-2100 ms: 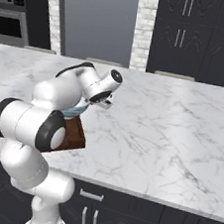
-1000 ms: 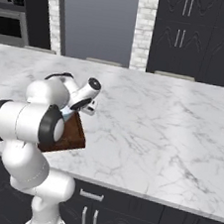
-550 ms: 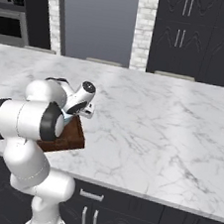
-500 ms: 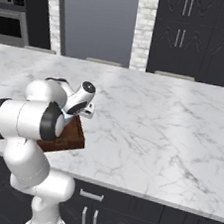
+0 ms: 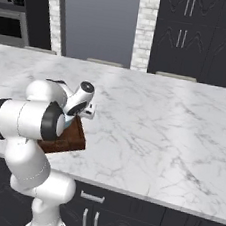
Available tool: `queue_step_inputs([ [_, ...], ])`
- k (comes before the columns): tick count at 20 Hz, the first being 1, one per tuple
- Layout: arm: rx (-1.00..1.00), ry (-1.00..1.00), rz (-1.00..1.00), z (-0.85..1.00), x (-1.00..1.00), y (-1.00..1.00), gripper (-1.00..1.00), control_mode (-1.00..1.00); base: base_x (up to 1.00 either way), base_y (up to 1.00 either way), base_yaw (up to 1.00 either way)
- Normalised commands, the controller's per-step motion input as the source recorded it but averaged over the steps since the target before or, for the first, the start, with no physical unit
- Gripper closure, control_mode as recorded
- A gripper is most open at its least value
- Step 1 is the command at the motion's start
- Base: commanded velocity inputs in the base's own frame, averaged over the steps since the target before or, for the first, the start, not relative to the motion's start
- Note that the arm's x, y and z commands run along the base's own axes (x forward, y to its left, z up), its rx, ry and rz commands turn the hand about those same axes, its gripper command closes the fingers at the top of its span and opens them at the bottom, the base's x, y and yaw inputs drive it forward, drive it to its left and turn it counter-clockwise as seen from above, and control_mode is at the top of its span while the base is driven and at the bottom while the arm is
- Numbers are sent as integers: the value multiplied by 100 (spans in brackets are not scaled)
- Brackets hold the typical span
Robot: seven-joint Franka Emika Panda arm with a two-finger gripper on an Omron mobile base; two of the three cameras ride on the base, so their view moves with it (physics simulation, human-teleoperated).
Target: Place the bowl with cake and the cupcake onto the tray.
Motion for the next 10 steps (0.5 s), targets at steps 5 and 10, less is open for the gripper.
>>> queue_step_inputs([
  [5,-5,-3,-1,25,0,0,-100,-100,0,0,0],
  [10,-6,-6,-1,55,-8,7,-100,-100,0,0,0],
])
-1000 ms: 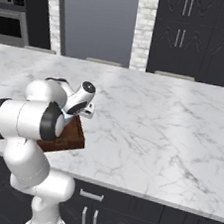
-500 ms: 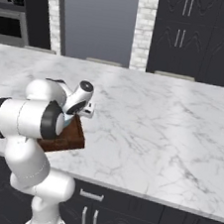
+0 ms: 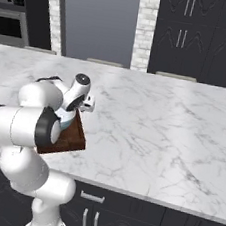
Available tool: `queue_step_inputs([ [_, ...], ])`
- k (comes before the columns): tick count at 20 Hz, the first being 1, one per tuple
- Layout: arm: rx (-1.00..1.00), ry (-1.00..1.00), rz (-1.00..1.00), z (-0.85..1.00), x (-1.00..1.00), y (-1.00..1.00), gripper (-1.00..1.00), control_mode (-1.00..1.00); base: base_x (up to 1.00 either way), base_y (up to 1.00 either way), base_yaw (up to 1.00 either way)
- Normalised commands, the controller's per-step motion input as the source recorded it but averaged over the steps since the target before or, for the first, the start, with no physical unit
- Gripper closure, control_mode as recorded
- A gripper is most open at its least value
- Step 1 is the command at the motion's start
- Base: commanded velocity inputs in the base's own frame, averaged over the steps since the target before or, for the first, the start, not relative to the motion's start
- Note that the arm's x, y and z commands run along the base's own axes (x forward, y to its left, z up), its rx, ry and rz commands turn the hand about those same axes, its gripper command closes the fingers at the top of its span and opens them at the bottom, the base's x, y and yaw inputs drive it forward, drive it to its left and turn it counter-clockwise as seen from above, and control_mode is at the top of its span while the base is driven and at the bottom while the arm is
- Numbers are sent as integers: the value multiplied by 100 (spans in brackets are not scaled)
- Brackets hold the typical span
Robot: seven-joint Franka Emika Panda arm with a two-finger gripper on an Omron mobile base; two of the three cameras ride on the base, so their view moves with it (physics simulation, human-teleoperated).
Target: Place the bowl with cake and the cupcake onto the tray.
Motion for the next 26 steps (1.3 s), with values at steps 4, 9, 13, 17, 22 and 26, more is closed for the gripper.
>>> queue_step_inputs([
  [4,-1,-5,0,57,-28,14,-100,-100,0,0,0],
  [9,0,-2,-1,35,-33,24,-100,-100,0,0,0],
  [13,0,-1,0,5,-55,36,-100,-100,0,0,0],
  [17,0,-2,0,9,-67,33,-100,-100,0,0,0],
  [22,0,-4,0,12,-74,33,-100,-100,0,0,0],
  [26,0,-4,1,7,-79,36,-100,-100,0,0,0],
])
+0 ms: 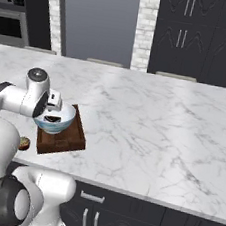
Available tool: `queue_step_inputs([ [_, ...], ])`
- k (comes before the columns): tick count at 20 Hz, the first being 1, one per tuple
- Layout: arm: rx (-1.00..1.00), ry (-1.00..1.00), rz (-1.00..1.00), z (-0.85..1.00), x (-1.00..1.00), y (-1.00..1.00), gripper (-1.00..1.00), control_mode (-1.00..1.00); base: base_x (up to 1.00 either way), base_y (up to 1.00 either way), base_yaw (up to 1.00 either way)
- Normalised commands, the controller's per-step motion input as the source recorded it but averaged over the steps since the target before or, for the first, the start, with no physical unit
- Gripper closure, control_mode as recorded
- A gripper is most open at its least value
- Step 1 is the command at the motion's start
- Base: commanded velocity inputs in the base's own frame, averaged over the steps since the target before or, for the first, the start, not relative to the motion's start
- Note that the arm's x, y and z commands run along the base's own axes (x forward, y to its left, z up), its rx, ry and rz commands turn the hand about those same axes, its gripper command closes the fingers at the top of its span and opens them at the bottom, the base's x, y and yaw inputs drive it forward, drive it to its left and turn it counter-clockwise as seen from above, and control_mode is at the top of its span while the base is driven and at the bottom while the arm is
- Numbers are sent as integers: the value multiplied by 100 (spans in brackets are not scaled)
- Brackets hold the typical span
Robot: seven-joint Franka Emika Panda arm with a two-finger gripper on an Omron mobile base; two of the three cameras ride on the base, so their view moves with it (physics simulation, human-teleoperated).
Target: Place the bowl with cake and the cupcake onto the tray.
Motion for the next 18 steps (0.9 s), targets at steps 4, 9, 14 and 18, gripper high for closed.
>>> queue_step_inputs([
  [4,0,-2,3,0,-66,34,-100,-100,0,0,0],
  [9,0,0,4,0,-47,22,-100,-100,0,0,0],
  [14,0,0,2,-1,-33,13,-100,-100,0,0,0],
  [18,0,0,0,-16,-17,11,-100,-100,0,0,0],
])
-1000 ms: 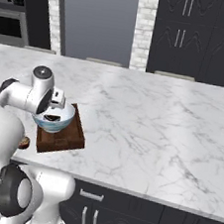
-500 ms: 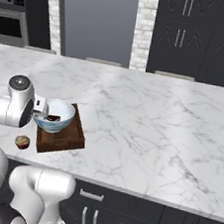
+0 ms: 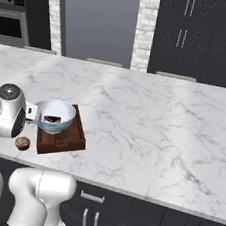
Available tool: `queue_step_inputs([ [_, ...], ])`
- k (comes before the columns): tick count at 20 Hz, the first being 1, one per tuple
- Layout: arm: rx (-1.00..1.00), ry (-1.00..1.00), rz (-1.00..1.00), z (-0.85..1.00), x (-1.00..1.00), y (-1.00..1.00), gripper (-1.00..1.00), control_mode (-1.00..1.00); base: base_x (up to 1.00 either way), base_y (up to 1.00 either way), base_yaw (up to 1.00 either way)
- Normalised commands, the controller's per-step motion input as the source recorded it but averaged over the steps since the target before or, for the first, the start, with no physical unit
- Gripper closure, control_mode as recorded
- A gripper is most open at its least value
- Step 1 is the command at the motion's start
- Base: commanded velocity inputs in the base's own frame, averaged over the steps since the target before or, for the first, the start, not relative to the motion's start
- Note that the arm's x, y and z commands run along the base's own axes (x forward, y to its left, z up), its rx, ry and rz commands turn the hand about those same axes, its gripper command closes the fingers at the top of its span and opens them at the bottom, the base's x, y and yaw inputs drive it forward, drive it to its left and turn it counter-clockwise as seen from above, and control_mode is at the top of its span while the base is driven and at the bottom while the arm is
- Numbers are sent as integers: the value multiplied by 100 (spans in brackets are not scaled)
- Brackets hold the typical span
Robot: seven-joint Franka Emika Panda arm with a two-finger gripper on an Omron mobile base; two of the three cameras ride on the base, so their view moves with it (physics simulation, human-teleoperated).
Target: Place the bowl with cake and the cupcake onto the tray.
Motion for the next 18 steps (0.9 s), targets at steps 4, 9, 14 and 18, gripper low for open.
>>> queue_step_inputs([
  [4,0,0,0,-22,-8,9,-100,-100,0,0,0],
  [9,0,3,0,-36,0,7,-100,-100,0,0,0],
  [14,0,7,0,-43,0,8,-100,-100,0,0,0],
  [18,0,8,0,-35,4,5,-100,-100,0,0,0],
])
